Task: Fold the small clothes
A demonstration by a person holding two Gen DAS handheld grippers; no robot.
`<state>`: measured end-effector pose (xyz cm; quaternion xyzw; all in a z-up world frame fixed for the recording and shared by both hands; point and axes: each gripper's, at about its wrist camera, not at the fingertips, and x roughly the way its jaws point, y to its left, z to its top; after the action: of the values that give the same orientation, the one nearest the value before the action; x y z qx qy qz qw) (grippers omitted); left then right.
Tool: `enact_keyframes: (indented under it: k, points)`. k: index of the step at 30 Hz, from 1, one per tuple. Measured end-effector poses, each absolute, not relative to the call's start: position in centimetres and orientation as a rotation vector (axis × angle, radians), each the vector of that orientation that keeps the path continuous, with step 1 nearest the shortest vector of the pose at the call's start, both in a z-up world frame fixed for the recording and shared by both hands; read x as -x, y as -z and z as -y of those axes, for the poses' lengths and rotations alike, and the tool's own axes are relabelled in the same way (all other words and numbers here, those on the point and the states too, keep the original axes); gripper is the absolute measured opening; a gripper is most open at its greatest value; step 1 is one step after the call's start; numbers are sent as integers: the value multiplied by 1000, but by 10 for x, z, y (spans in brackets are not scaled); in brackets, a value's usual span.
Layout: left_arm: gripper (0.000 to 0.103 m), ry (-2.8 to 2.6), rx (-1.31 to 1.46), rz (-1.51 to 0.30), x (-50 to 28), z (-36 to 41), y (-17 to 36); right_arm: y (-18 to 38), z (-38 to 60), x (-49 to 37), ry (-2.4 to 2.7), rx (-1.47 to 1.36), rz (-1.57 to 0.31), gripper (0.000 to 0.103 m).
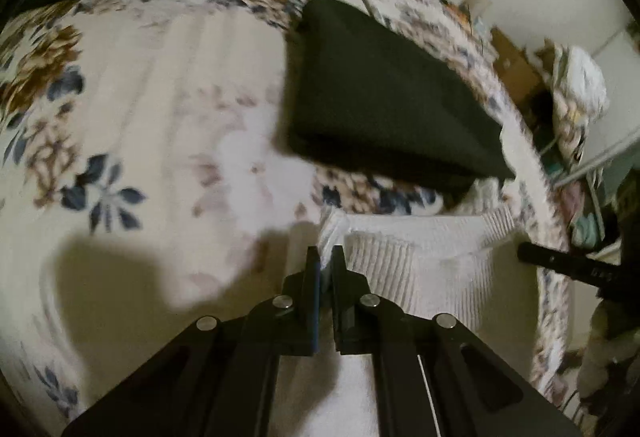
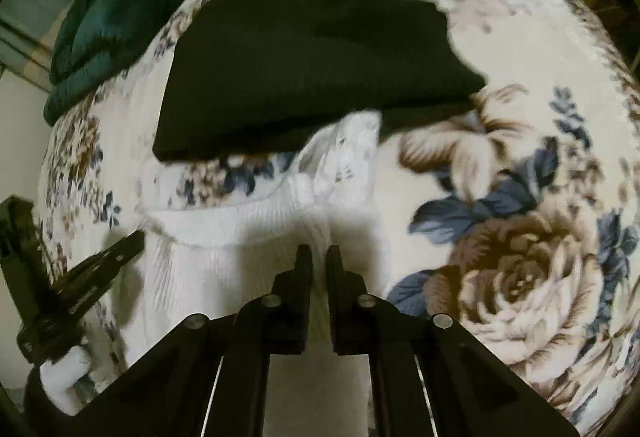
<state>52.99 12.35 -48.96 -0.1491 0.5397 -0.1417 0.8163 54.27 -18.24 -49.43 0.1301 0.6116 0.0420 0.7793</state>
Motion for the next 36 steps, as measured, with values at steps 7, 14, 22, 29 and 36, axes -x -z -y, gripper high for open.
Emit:
enact_keyframes:
  k: [7, 14, 22, 29, 36]
  points:
    - [3, 264, 410, -1216, -551, -141, 515, 481, 208, -539, -23, -396, -1274, 4]
    - [3, 282, 404, -1226, -550, -139, 519, 505, 222, -556, -13, -490, -1326, 4]
    - [3, 283, 451, -1311, -567, -141, 555, 515, 218, -576, 49, -383, -1335, 3]
    - [27, 329, 624, -1304, -541, -171, 524, 527, 232, -568, -18, -488, -1435, 24]
    - [39, 368, 611, -1297, -507, -161, 518, 522, 250, -522, -149, -669, -1445, 54]
